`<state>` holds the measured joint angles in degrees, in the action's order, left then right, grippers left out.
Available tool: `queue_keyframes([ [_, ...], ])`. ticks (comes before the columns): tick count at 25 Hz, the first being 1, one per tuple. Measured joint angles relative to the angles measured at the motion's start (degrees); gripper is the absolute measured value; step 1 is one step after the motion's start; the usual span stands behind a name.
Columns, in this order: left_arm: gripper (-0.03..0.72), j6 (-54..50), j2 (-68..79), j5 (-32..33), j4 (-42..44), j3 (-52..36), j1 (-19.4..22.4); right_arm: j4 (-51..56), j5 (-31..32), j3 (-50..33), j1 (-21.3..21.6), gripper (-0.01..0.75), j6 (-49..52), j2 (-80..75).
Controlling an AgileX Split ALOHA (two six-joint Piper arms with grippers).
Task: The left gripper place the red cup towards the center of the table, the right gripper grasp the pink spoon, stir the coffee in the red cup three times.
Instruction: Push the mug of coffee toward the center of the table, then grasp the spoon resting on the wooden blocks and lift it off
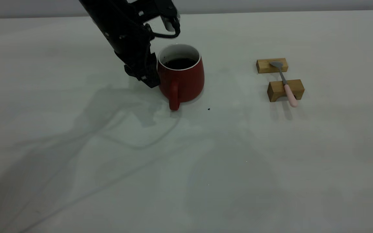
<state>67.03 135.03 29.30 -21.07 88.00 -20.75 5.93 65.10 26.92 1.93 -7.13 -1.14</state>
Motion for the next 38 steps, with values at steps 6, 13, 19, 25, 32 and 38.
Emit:
queue_keyframes([
  [6,0.407,-10.09,-7.13,6.18,8.05,0.0,3.06,0.0,0.0,0.0,0.0,0.237,0.0,0.0],
  [13,0.407,-30.12,-23.99,16.82,17.19,0.0,4.91,0.0,0.0,0.0,0.0,0.237,-0.05,0.0],
  [19,0.407,-47.24,-40.52,30.3,23.13,0.0,4.91,0.0,0.0,0.0,0.0,0.237,-0.05,0.0],
  [25,0.407,-54.78,-54.34,37.61,24.36,-1.84,4.91,0.0,0.0,0.0,0.0,0.237,0.0,0.0],
  [32,0.407,-62.19,-67.95,37.61,24.41,-14.23,4.91,0.0,0.0,0.0,0.0,0.237,-0.02,0.0],
  [38,0.407,-68.07,-81.94,37.61,24.41,-32.87,4.91,0.01,0.0,0.0,0.0,0.237,-0.02,0.0],
])
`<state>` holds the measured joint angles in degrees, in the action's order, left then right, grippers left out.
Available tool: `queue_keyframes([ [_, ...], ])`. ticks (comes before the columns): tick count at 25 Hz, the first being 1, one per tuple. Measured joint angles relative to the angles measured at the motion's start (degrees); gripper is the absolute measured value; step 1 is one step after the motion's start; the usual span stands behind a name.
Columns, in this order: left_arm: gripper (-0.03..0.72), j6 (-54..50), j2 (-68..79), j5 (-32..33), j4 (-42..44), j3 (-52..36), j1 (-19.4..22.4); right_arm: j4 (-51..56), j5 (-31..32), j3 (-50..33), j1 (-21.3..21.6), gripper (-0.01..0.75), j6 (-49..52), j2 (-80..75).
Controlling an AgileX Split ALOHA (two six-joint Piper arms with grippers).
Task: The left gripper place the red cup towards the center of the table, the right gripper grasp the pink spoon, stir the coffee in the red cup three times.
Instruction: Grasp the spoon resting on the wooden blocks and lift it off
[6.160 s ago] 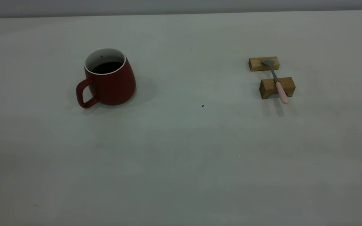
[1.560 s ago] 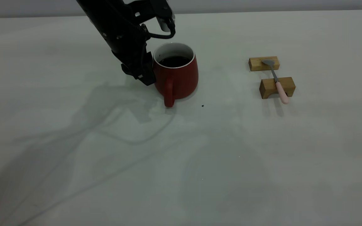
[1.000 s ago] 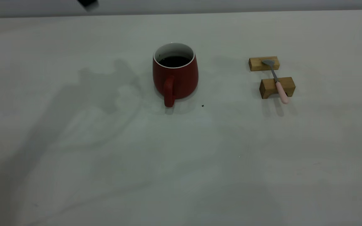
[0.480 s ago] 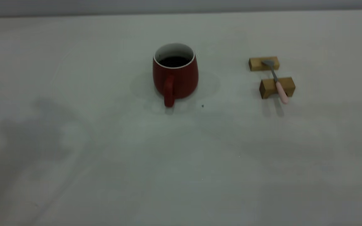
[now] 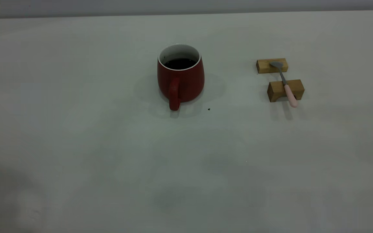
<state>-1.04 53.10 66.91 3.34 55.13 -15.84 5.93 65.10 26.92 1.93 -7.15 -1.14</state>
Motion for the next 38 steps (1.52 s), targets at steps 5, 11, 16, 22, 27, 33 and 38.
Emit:
queue_keyframes([
  [5,0.407,-0.83,-13.32,-0.27,-0.05,-12.68,0.0,0.0,0.0,0.0,0.0,0.237,0.0,0.0],
  [11,0.407,-0.95,-28.87,-0.6,-3.74,-21.88,0.0,0.0,0.0,0.0,0.0,0.237,0.0,0.0],
  [16,0.407,-0.95,-38.91,-1.3,-4.02,-26.55,0.0,0.0,0.0,0.0,0.0,0.237,0.0,0.0],
  [22,0.407,-0.83,-45.12,-2.17,-3.92,-27.23,0.0,0.0,0.0,0.0,0.0,0.238,0.0,0.0],
  [27,0.407,-0.78,-47.24,-2.17,-3.98,-27.23,1.22,0.0,0.0,0.0,0.0,0.238,0.0,0.0],
  [33,0.407,-0.78,-47.43,-2.17,-3.98,-27.23,12.54,0.05,0.0,0.0,0.0,0.238,0.0,0.0],
  [38,0.407,-0.78,-49.9,-2.17,-3.98,-27.24,16.98,0.05,0.0,0.0,0.0,0.238,0.0,0.0],
])
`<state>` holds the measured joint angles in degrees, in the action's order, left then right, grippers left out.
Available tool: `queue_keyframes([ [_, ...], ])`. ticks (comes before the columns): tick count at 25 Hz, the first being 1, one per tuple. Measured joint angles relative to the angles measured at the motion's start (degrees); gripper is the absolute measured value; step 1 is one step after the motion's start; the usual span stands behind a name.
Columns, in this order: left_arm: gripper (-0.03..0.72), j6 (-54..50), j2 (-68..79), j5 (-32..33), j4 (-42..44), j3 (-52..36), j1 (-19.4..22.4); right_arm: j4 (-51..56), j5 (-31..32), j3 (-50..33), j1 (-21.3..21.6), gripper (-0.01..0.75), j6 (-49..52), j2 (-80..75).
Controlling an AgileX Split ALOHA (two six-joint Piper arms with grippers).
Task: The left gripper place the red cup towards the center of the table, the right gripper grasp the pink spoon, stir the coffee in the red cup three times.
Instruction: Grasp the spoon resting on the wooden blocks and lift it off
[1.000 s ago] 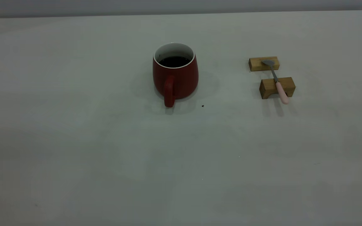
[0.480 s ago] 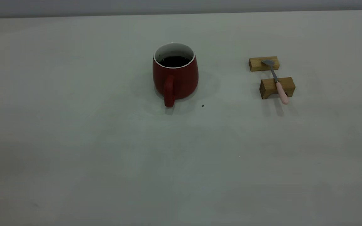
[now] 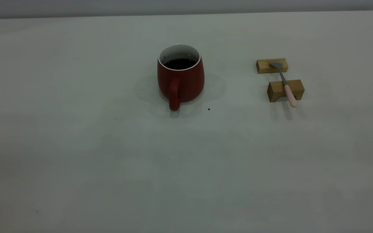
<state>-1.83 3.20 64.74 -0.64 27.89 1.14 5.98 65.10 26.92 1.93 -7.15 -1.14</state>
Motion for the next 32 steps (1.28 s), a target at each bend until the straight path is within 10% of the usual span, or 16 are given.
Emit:
queue_keyframes([
  [16,0.407,0.0,-4.22,0.07,0.0,0.0,0.0,4.98,-2.53,0.19,0.0,0.249,1.42,-0.2],
  [25,0.407,0.0,-4.22,0.07,0.0,0.0,0.0,20.09,-20.61,1.68,0.0,0.569,-12.77,-21.4],
  [32,0.407,0.0,-4.22,0.07,0.0,0.0,0.0,27.01,-22.89,9.28,0.0,0.579,-18.86,-46.01],
])
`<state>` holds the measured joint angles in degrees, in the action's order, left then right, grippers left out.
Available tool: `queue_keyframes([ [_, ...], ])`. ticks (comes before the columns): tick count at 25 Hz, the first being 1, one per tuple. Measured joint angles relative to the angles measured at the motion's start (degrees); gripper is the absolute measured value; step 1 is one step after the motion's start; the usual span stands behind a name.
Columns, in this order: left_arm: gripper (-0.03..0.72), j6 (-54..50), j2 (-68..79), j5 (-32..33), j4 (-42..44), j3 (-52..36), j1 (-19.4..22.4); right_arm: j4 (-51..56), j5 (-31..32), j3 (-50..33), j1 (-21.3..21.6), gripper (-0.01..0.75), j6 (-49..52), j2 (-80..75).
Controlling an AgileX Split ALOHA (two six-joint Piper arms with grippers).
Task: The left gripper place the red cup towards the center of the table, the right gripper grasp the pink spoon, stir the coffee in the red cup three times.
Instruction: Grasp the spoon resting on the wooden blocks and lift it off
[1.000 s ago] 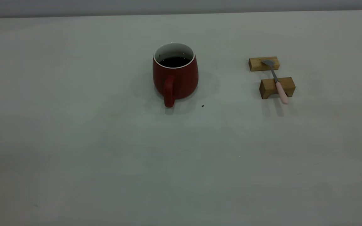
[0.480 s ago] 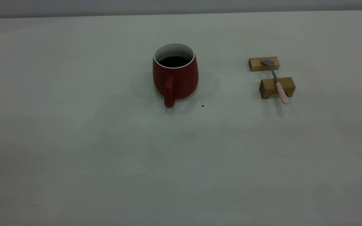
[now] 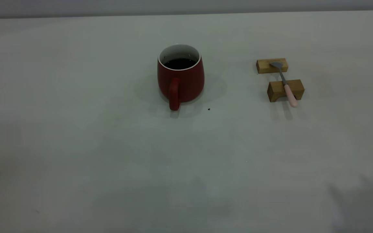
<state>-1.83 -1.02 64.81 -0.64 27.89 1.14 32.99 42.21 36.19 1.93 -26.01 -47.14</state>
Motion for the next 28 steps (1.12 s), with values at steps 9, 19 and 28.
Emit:
queue_keyframes([
  [9,0.407,0.0,0.0,0.0,0.0,0.0,0.0,11.54,-3.01,7.77,0.0,0.578,-9.75,-29.67],
  [19,0.407,0.0,0.0,0.0,0.0,0.0,0.0,8.75,-8.45,18.29,-7.43,0.578,-9.29,-55.64],
  [28,0.407,0.0,0.0,0.0,0.0,0.0,0.0,-8.01,-7.97,32.39,-11.25,0.578,5.51,-72.31],
])
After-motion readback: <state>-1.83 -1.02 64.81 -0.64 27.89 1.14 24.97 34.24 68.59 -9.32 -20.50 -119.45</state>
